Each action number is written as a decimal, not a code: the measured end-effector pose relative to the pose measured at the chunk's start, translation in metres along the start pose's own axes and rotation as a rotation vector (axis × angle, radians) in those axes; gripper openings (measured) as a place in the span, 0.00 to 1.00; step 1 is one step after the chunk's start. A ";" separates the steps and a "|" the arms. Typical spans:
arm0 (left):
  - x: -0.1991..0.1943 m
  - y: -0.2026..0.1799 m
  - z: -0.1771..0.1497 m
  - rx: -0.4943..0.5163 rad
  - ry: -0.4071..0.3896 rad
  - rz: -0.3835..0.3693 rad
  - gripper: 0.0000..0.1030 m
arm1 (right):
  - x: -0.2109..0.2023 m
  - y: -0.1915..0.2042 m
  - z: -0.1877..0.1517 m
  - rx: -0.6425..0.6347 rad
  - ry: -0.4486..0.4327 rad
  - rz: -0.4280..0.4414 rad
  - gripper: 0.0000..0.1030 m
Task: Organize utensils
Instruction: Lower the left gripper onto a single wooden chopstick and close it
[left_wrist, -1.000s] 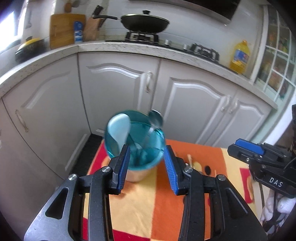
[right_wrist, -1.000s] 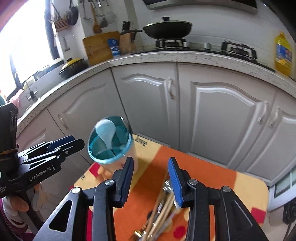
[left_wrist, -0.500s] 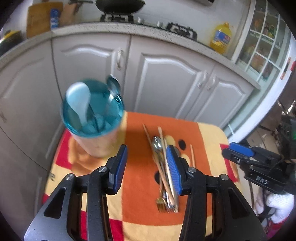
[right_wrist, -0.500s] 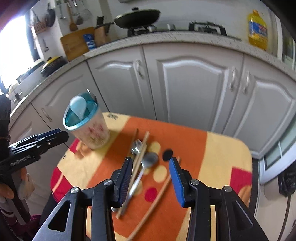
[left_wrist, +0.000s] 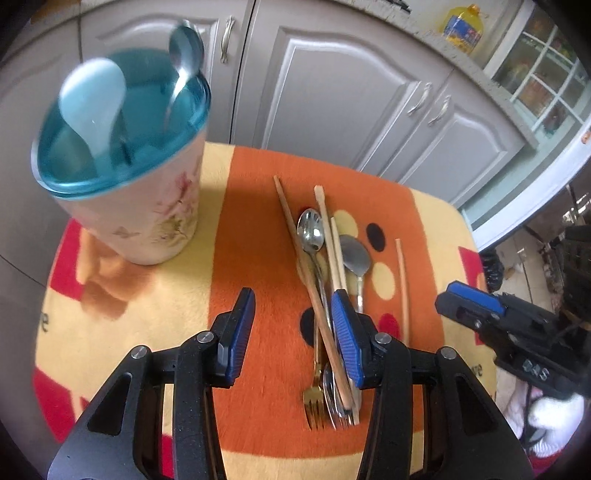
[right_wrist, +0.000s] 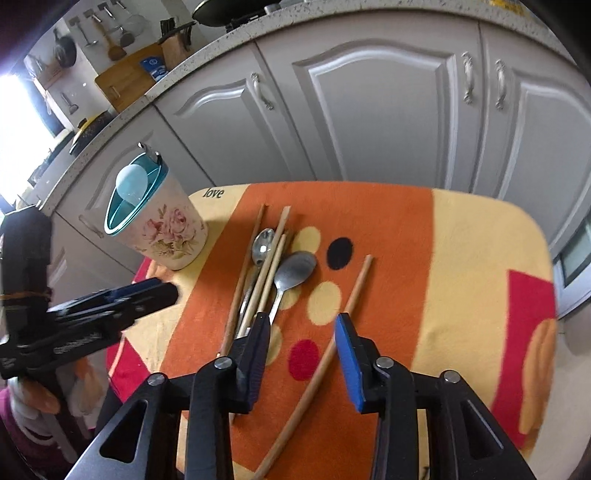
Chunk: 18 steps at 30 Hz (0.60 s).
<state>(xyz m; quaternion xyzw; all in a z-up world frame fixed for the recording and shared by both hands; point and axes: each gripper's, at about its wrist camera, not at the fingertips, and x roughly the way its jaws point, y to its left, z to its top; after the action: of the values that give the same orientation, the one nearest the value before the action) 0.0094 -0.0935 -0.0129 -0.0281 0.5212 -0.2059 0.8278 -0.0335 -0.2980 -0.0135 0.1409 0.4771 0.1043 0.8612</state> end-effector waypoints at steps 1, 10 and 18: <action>0.007 0.000 0.001 -0.005 0.012 -0.004 0.41 | 0.005 0.002 0.001 -0.001 0.010 0.021 0.30; 0.039 0.007 0.013 -0.045 0.067 -0.006 0.40 | 0.053 -0.007 0.018 0.106 0.074 0.172 0.26; 0.060 0.009 0.019 -0.060 0.127 -0.022 0.25 | 0.081 -0.027 0.022 0.203 0.113 0.227 0.26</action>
<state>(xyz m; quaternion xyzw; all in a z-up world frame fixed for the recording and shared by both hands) 0.0517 -0.1108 -0.0577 -0.0453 0.5783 -0.2005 0.7895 0.0283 -0.3008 -0.0754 0.2743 0.5139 0.1599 0.7969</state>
